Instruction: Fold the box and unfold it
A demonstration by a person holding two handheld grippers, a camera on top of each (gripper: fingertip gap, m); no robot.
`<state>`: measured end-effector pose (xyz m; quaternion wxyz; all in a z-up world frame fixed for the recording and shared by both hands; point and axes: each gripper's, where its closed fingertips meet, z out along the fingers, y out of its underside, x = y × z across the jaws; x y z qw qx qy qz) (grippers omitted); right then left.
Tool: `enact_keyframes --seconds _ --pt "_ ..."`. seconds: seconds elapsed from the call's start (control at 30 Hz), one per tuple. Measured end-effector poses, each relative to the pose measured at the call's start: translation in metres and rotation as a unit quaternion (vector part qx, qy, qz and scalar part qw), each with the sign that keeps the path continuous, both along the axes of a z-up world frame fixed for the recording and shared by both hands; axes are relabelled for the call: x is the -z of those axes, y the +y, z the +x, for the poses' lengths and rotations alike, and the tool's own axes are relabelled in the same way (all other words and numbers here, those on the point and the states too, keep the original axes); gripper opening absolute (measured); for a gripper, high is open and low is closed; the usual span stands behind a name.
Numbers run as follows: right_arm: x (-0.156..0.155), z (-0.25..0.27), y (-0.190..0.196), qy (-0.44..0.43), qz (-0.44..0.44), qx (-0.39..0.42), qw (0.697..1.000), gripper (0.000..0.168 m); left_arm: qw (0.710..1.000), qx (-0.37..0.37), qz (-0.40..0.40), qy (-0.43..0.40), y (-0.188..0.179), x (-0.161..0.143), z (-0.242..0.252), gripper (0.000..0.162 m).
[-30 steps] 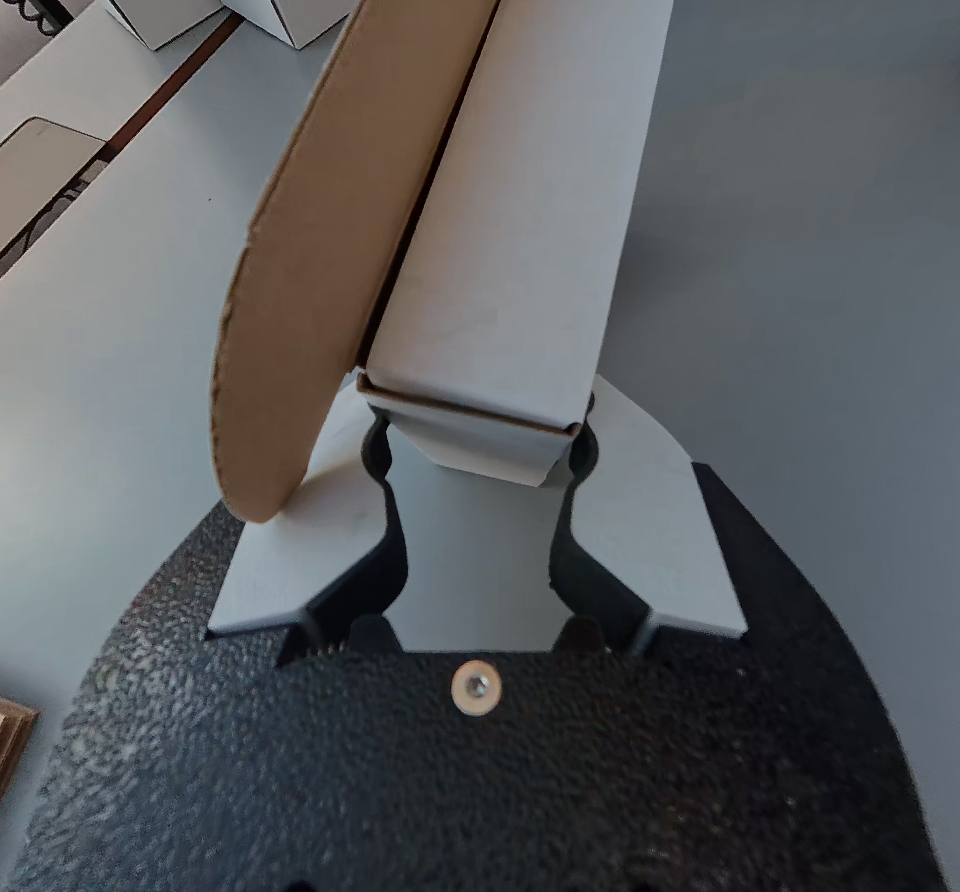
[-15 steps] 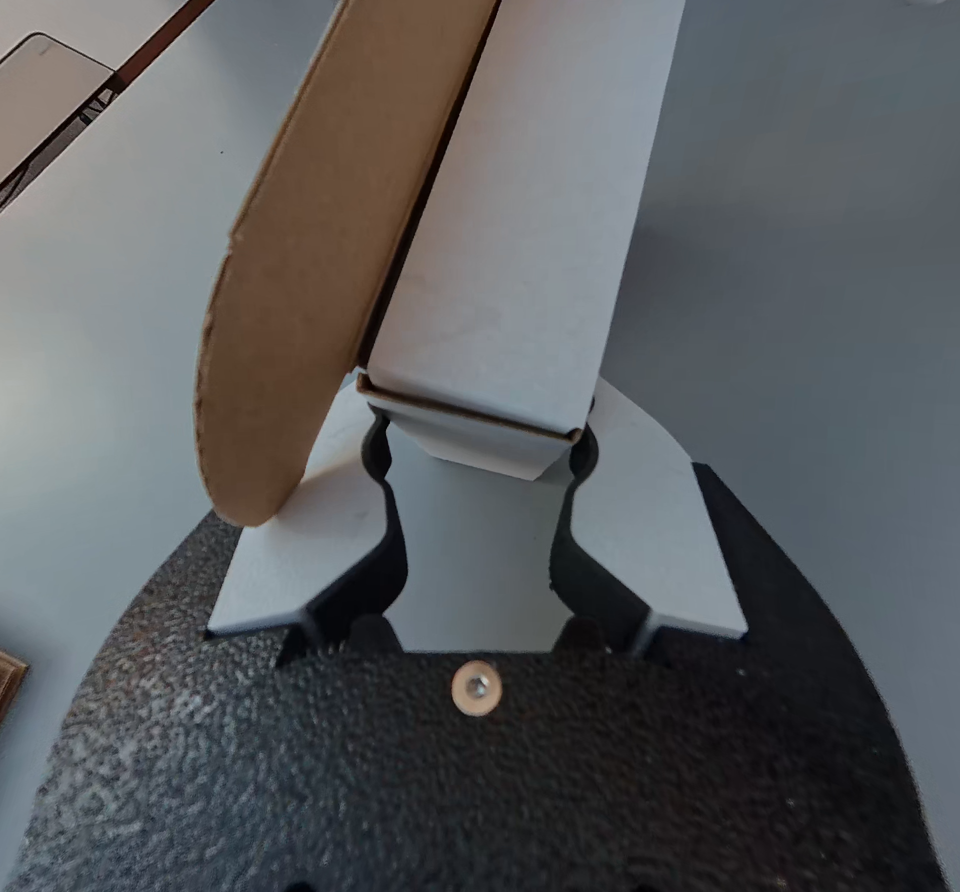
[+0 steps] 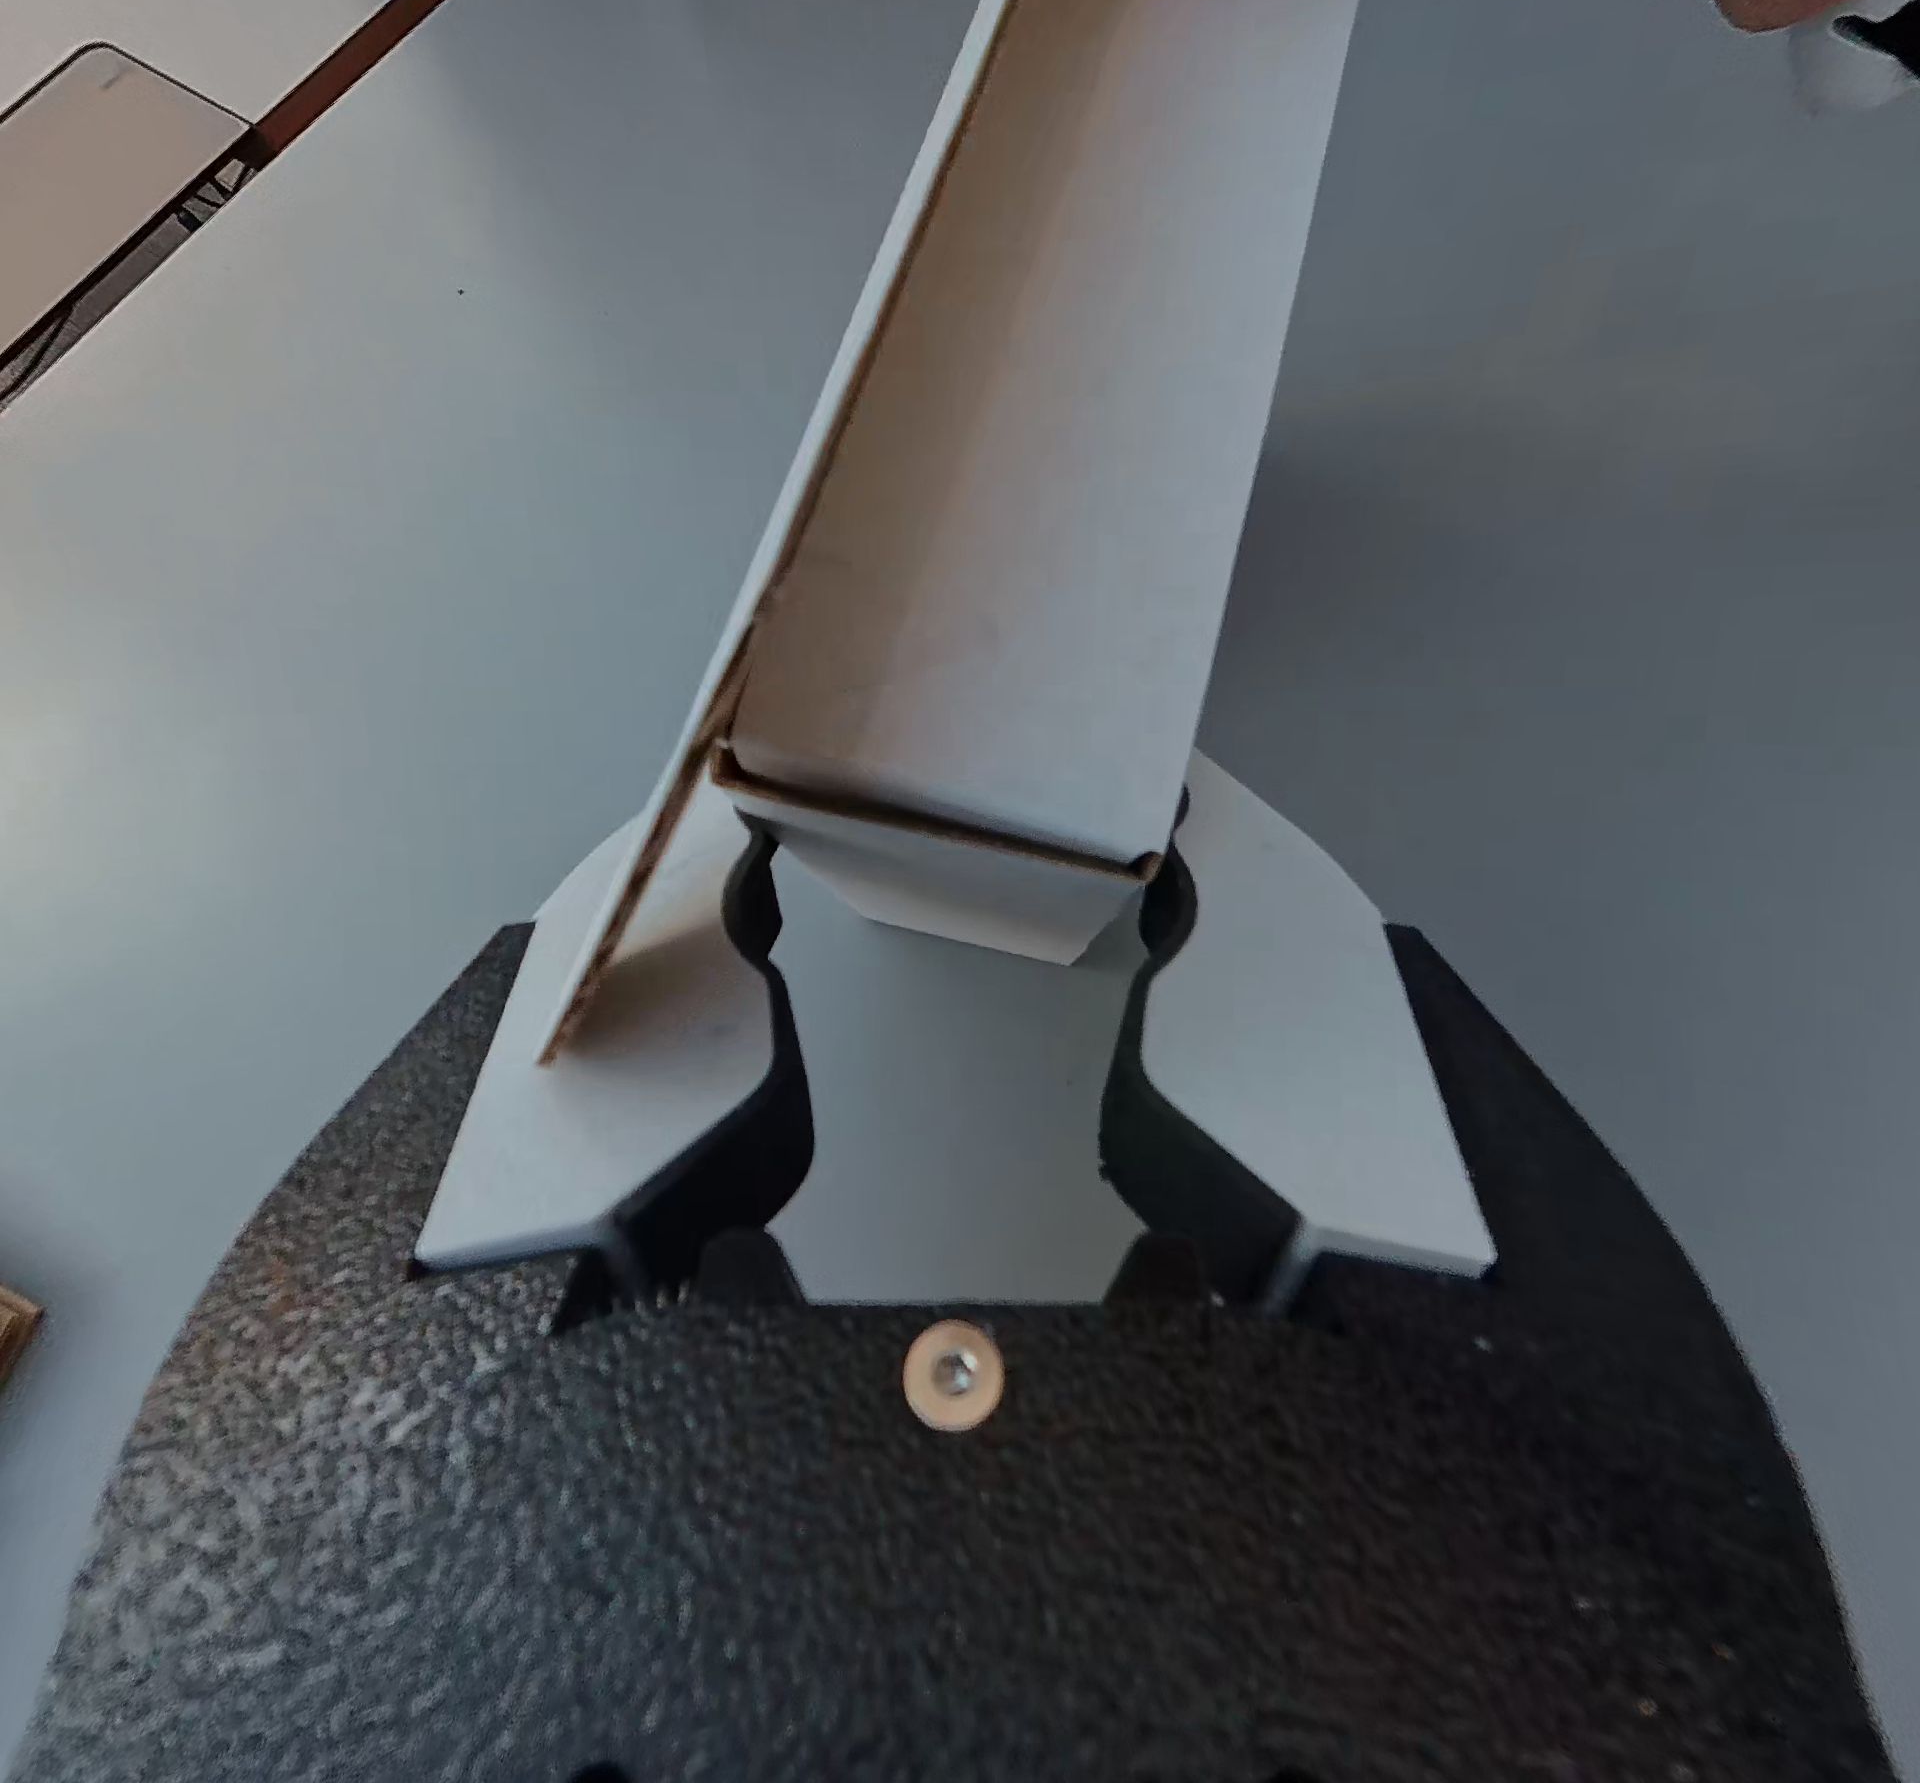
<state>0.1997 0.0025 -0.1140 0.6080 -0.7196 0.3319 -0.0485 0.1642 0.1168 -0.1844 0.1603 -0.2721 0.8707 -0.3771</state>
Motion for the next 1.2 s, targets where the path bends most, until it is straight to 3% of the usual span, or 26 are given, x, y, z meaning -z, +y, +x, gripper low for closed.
enact_keyframes --seconds 0.27,0.37,0.57,0.73,0.9,1.0,1.2 --pt "0.006 0.005 0.001 -0.040 -0.056 0.053 0.996 0.002 0.999 0.012 -0.017 -0.034 0.001 -0.001 0.000 0.070" --pt "0.006 0.008 0.004 -0.039 -0.063 0.070 0.995 0.002 0.997 0.014 -0.041 -0.068 0.004 -0.007 -0.002 0.079" --pt "0.007 0.009 0.008 -0.050 -0.083 0.087 0.992 0.001 0.985 0.018 -0.098 -0.142 0.022 -0.039 -0.022 0.076" --pt "0.007 0.008 0.008 -0.054 -0.088 0.091 0.991 0.001 0.968 0.020 -0.120 -0.219 0.031 -0.074 -0.035 0.046" --pt "0.007 0.008 0.009 -0.053 -0.083 0.090 0.991 0.001 0.964 0.012 -0.098 -0.247 0.031 -0.075 -0.031 0.006" --pt "0.007 0.008 0.007 -0.062 -0.095 0.102 0.988 0.001 0.961 -0.010 -0.118 -0.252 0.029 -0.080 -0.029 0.003" --pt "0.006 -0.002 0.010 -0.101 -0.111 0.140 0.979 0.002 0.963 -0.164 -0.103 -0.185 0.043 -0.078 -0.010 0.002"
